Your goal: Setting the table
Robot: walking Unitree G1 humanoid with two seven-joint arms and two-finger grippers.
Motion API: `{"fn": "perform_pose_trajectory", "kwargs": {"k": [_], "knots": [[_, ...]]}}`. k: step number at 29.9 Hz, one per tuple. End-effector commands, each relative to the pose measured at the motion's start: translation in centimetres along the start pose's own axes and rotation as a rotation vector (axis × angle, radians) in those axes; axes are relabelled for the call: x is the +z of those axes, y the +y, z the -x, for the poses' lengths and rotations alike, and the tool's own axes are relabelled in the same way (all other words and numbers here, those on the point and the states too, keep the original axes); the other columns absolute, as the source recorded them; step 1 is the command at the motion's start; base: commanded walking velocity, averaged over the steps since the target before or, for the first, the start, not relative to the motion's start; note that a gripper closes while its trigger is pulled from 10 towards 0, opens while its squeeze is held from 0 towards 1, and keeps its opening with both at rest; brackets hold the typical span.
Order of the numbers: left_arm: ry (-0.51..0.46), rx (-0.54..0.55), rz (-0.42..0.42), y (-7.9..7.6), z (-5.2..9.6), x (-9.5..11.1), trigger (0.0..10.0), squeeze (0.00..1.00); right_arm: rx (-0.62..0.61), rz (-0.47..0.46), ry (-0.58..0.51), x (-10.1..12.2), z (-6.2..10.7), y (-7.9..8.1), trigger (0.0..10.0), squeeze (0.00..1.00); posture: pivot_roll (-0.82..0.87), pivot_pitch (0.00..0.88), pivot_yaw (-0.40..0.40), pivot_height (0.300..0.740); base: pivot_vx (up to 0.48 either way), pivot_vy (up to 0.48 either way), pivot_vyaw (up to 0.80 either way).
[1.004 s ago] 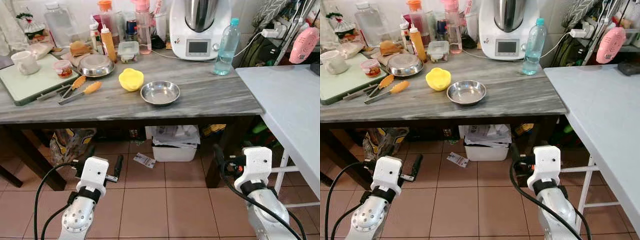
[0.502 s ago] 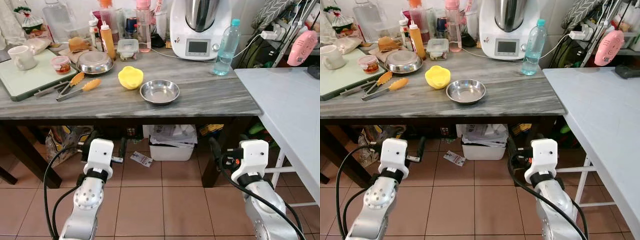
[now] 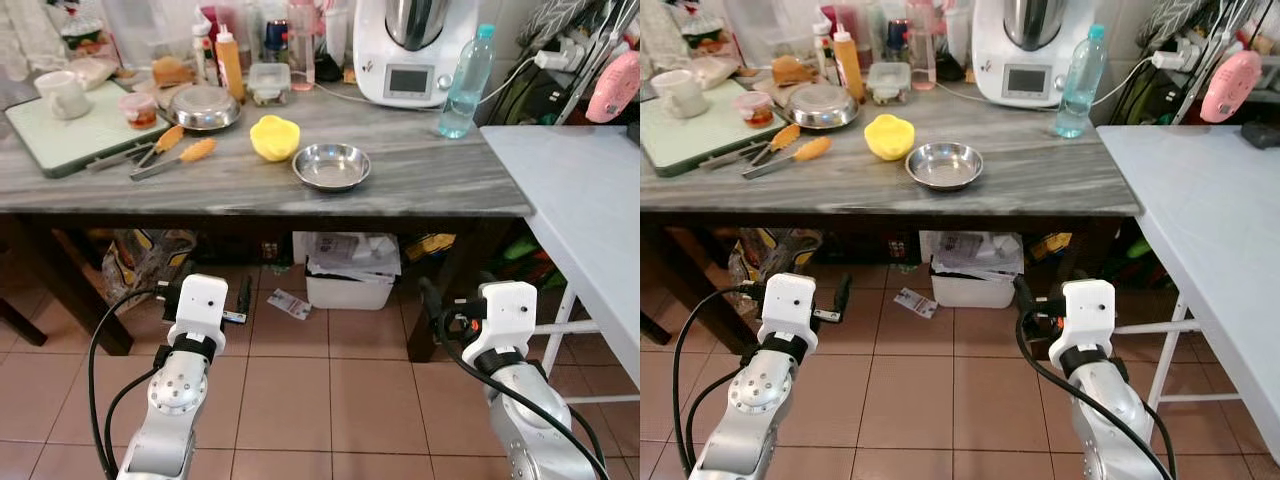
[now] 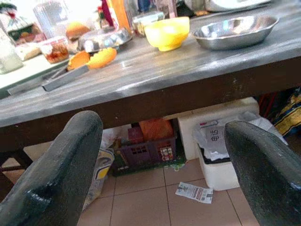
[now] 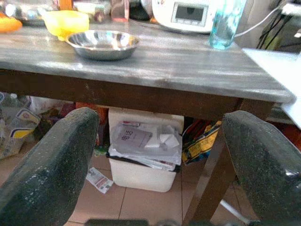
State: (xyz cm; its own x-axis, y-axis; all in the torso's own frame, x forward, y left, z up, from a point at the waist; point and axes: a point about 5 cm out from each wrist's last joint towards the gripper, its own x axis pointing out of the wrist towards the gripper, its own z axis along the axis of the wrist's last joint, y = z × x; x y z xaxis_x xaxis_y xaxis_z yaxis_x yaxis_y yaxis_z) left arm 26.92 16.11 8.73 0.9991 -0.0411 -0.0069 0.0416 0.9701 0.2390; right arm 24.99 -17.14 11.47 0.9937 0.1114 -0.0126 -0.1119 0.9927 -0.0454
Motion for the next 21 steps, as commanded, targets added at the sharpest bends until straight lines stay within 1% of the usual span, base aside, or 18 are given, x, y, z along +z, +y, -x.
{"fn": "perform_pose_trajectory", "kwargs": {"k": [1, 13, 16, 19, 21], "knots": [[0.000, 0.004, 0.002, -0.02, -0.27, 0.17, 10.0, 0.00, -0.004, -0.004, 0.005, -0.07, -0.07, -0.11, 10.0, 0.00, -0.10, 0.000, 0.000, 0.740, -0.289, 0.000, 0.00], [-0.005, 0.002, 0.008, -0.36, -0.80, 0.20, 10.0, 0.00, -0.007, 0.009, -0.009, 0.34, -0.49, -0.45, 10.0, 0.00, -0.11, 0.000, -0.001, 0.740, -0.288, 0.000, 0.00], [-0.019, -0.006, 0.000, -0.45, -0.90, 0.30, 10.0, 0.00, -0.009, 0.010, -0.011, 0.34, -0.43, -0.36, 10.0, 0.00, -0.11, 0.000, 0.001, 0.740, 0.000, 0.000, 0.00], [-0.031, -0.055, 0.035, -0.73, -0.98, 0.41, 10.0, 0.00, -0.008, 0.009, -0.012, 0.33, -0.43, -0.23, 10.0, 0.00, -0.11, 0.000, 0.004, 0.740, 0.000, 0.000, 0.00], [-0.034, -0.051, 0.026, -0.72, -1.13, 0.47, 10.0, 0.00, -0.008, 0.010, -0.015, 0.35, -0.62, -0.25, 10.0, 0.00, -0.11, 0.000, 0.006, 0.740, 0.000, 0.000, 0.00]]}}
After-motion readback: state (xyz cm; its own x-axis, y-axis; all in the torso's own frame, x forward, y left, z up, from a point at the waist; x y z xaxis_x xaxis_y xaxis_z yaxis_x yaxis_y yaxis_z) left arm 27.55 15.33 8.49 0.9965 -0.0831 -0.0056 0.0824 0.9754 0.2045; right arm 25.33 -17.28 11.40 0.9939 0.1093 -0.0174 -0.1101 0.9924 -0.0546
